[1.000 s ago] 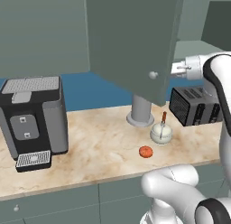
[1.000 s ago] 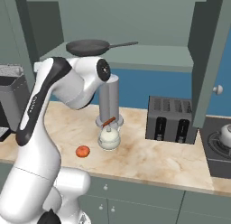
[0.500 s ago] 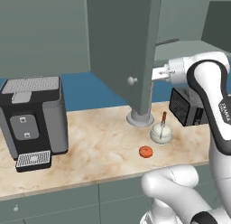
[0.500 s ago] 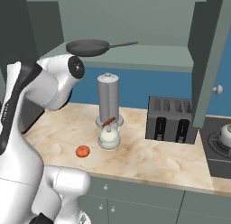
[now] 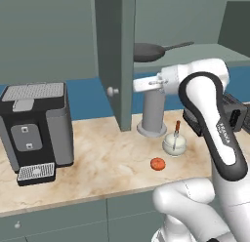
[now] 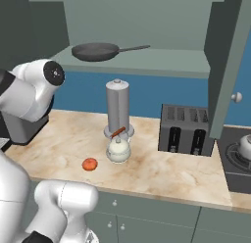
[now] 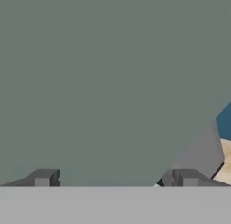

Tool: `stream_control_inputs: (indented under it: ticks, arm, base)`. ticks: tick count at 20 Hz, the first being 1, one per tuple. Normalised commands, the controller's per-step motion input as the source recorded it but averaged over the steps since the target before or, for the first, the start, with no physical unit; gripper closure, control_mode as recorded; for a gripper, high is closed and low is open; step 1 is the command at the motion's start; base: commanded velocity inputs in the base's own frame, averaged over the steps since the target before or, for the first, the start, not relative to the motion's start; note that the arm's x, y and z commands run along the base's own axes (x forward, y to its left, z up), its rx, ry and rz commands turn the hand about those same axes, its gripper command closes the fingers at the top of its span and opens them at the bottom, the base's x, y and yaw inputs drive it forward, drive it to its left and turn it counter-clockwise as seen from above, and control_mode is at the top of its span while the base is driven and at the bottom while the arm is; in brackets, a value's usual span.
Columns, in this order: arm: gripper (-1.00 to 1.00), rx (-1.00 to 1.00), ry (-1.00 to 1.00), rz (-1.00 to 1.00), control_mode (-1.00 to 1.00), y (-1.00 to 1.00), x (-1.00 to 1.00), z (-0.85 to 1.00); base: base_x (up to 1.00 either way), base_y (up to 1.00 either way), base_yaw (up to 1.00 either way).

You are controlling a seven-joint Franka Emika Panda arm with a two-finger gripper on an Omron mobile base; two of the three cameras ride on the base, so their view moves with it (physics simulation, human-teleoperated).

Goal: Pick the pan from the cabinet and place it on the stove. Then turn on the stove burner for the pan.

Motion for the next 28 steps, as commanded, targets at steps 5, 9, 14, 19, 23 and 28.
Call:
stream_control_inputs:
  ticks: [5,9,14,19,23,28]
  arm:
    - [-1.00,0.00,0.00,0.00,-1.00,0.24,0.00,-0.07]
    - [-1.00,0.00,-0.06,0.00,-1.00,0.03,0.00,0.00]
    - [-1.00,0.03,-0.08,-0.11,-1.00,-0.41,-0.04,0.00]
    - [-1.00,0.10,-0.01,-0.23,-1.00,-0.80,-0.04,0.00]
    - [-1.00,0.12,0.00,-0.30,-1.00,-0.85,0.00,0.03]
    - [-1.00,0.10,0.09,-0.36,-1.00,-0.83,0.06,0.13]
  base:
    - [0.00,0.00,0.00]
    - [0.00,0.00,0.00]
    - [0.00,0.00,0.00]
    - [0.00,0.00,0.00]
    - [0.00,0.00,0.00]
    - [0.00,0.00,0.00]
